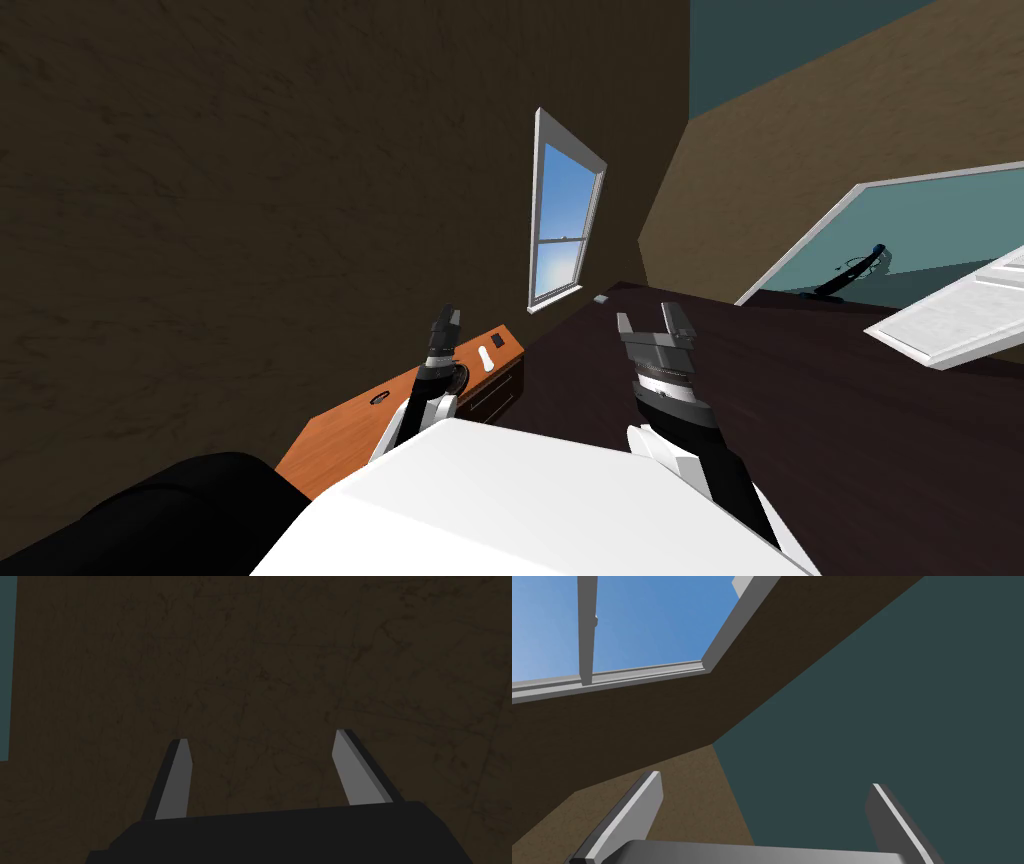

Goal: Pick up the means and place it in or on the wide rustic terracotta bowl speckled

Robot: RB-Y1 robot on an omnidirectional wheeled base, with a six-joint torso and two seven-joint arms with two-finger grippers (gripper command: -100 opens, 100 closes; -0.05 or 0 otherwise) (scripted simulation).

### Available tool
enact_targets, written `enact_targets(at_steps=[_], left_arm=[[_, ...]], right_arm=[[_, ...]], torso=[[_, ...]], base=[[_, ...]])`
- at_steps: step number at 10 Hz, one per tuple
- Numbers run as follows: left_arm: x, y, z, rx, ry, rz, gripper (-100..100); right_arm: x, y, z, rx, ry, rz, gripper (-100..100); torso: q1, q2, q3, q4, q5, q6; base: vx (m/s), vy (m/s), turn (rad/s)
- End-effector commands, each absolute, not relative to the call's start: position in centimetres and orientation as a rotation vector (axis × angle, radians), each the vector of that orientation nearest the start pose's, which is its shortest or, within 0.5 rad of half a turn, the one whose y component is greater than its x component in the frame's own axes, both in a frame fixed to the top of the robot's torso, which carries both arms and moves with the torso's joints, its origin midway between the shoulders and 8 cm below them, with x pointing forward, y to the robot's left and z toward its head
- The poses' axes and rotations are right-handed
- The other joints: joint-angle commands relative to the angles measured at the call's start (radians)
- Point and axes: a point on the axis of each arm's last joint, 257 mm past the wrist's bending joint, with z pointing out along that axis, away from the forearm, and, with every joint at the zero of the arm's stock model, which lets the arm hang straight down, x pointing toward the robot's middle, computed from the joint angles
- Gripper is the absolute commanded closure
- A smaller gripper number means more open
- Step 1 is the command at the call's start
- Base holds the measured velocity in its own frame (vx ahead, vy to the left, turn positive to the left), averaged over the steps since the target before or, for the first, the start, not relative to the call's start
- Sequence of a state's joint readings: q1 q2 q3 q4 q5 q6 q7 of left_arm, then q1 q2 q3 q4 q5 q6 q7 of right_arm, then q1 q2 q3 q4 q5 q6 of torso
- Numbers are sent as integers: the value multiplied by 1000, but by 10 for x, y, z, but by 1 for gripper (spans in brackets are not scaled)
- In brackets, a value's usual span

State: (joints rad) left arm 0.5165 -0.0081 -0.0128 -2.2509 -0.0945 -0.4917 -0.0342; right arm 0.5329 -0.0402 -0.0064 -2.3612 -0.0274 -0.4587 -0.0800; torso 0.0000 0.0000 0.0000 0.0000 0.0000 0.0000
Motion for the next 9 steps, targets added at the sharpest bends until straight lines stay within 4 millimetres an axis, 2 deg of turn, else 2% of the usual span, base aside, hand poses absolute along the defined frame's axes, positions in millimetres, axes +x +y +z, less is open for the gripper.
enact_targets(at_steps=[1, 3, 6, 7, 9], left_arm=[[355, 266, -3, -627, 748, -1208, -100], [360, 264, -19, -633, 821, -1208, -100], [370, 264, -57, -679, 959, -1201, -100], [370, 263, -57, -673, 966, -1200, -100], [376, 265, -91, -724, 1073, -1190, -100]], right_arm=[[332, -280, 42, 667, 601, 1383, 0], [332, -280, 42, 667, 601, 1383, 0], [332, -280, 42, 667, 601, 1383, 0], [332, -280, 42, 667, 601, 1383, 0], [332, -280, 42, 667, 601, 1383, 0]], torso=[[0, 0, 0, 0, 0, 0], [-1, 1, 0, 0, 0, 0], [-2, 2, 1, 0, 0, 0], [-3, 2, 1, 0, -1, 0], [-1, 1, 1, 0, 0, 0]], base=[[-6, -10, -19], [-14, -24, -32], [-26, -39, -54], [-15, -29, -19], [-16, -31, -67]])
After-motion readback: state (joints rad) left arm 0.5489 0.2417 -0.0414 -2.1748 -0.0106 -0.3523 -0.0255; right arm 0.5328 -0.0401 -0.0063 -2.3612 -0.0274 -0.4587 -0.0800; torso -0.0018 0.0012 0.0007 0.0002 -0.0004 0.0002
